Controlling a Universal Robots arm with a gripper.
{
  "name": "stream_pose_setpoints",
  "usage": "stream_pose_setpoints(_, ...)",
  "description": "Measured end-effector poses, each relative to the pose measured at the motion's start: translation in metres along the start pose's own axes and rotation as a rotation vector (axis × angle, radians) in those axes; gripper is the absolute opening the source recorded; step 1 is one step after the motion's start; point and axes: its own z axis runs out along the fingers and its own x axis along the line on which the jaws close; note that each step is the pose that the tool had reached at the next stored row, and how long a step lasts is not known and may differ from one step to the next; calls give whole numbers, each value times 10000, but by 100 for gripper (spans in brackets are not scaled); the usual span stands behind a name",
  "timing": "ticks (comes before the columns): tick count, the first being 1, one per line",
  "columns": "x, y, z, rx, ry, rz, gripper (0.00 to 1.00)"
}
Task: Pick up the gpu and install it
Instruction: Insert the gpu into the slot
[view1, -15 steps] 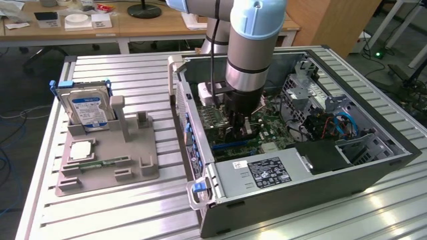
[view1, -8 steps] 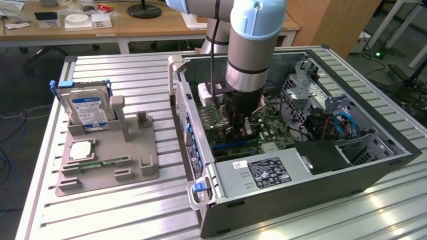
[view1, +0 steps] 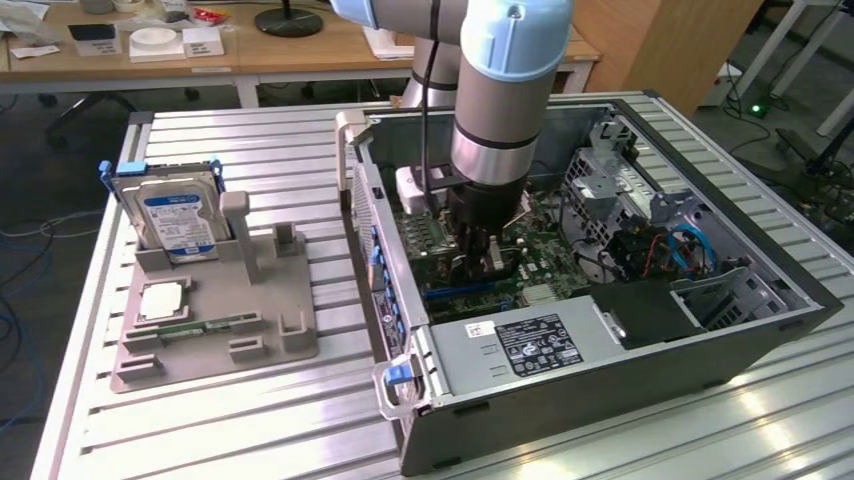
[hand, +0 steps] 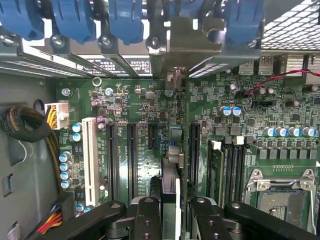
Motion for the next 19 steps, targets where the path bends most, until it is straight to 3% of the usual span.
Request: stream_pose_setpoints(19,1,4,44,0,-2,0,27)
